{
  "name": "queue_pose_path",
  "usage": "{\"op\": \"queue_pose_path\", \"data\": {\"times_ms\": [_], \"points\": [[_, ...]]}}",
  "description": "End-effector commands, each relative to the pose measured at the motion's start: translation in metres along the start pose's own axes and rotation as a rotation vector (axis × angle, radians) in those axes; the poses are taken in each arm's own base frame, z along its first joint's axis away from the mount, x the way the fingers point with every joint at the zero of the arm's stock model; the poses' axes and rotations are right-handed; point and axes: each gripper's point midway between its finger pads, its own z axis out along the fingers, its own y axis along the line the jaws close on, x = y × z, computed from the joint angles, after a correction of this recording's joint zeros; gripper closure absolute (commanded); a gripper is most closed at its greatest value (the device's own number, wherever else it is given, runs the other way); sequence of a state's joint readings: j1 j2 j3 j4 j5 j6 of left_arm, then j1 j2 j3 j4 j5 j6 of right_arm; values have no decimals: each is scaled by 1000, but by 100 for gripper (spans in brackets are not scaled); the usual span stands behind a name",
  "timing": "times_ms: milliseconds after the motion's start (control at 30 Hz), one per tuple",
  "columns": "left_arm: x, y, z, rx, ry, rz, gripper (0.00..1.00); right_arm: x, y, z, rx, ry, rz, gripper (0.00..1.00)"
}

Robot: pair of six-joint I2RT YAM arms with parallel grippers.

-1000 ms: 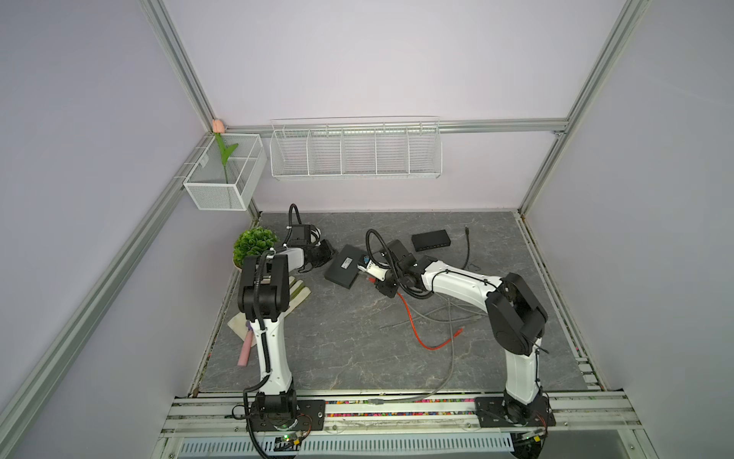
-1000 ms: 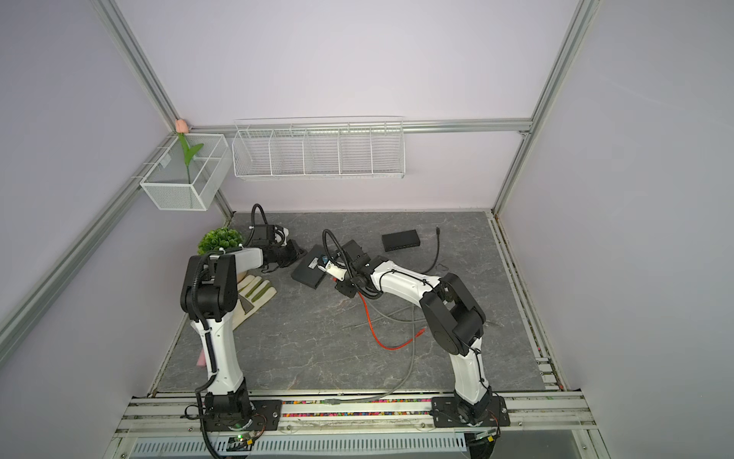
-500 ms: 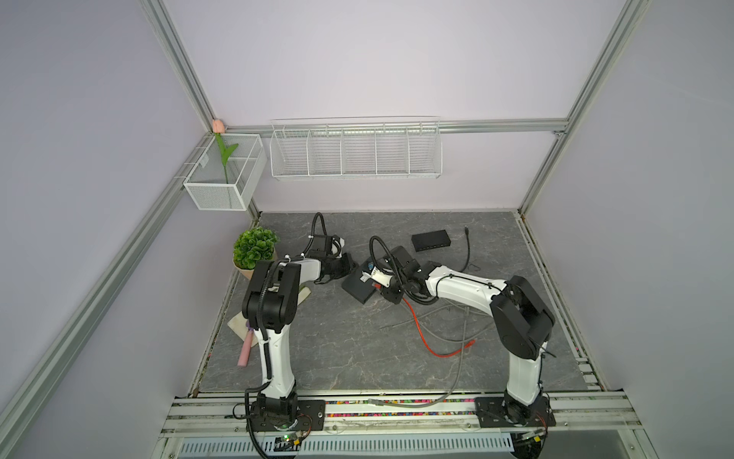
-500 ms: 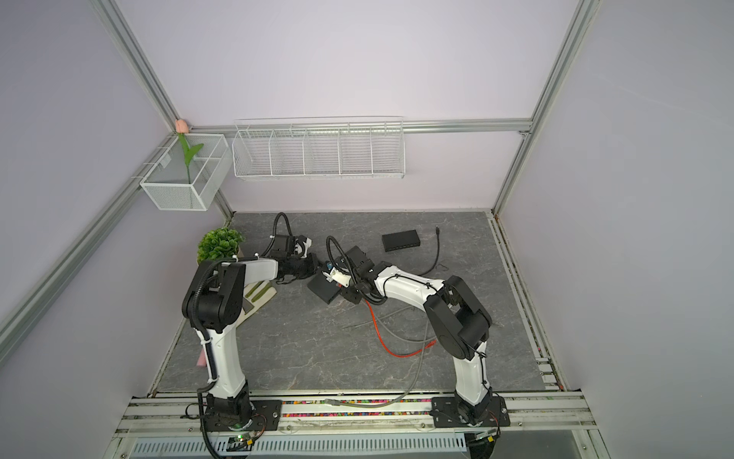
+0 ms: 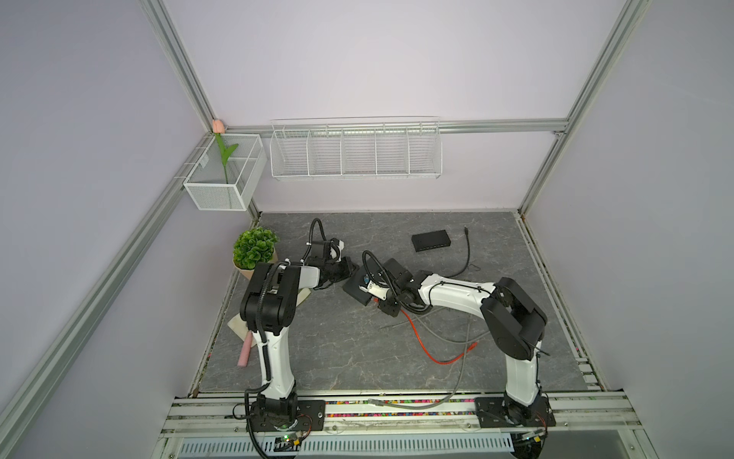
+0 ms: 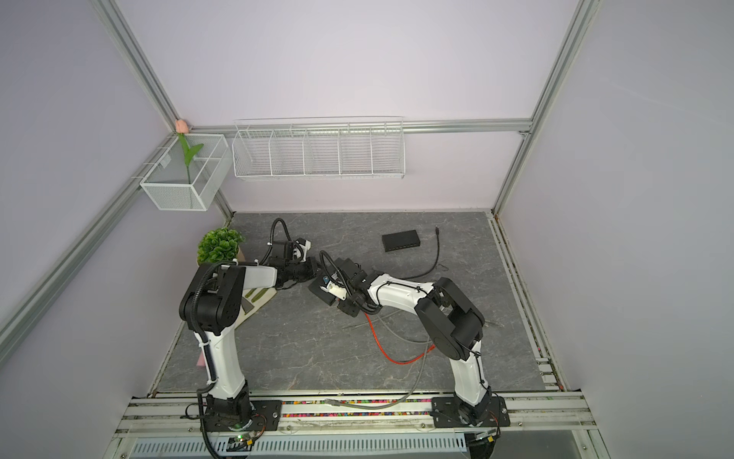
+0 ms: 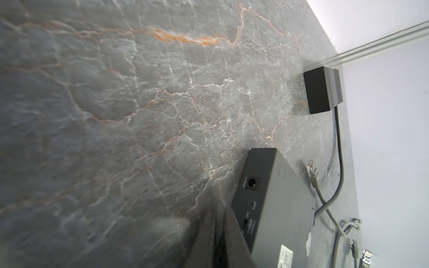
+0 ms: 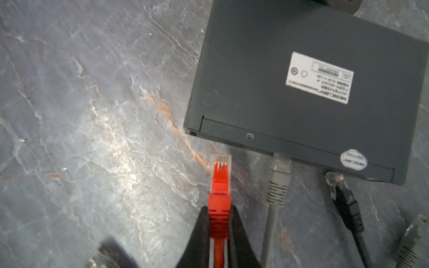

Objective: Insert the plug into the switch port

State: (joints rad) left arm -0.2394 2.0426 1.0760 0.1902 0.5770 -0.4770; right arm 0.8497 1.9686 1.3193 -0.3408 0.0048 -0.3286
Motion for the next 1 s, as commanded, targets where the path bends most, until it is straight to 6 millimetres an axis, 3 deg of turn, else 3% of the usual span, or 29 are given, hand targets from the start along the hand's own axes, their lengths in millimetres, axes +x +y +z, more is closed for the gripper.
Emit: {"op": "queue_pose_path", "data": {"times_ms": [0,400,967], "points": [[27,15,9,-14,63,-47,88,10,0,13,-9,33,14,93],[30,17,9,-14,58,-49,88,8,-14,16,8,11,36,93],[36,18,6,-12,51,-49,88,-10,-19,15,1,-46,45,93]]}}
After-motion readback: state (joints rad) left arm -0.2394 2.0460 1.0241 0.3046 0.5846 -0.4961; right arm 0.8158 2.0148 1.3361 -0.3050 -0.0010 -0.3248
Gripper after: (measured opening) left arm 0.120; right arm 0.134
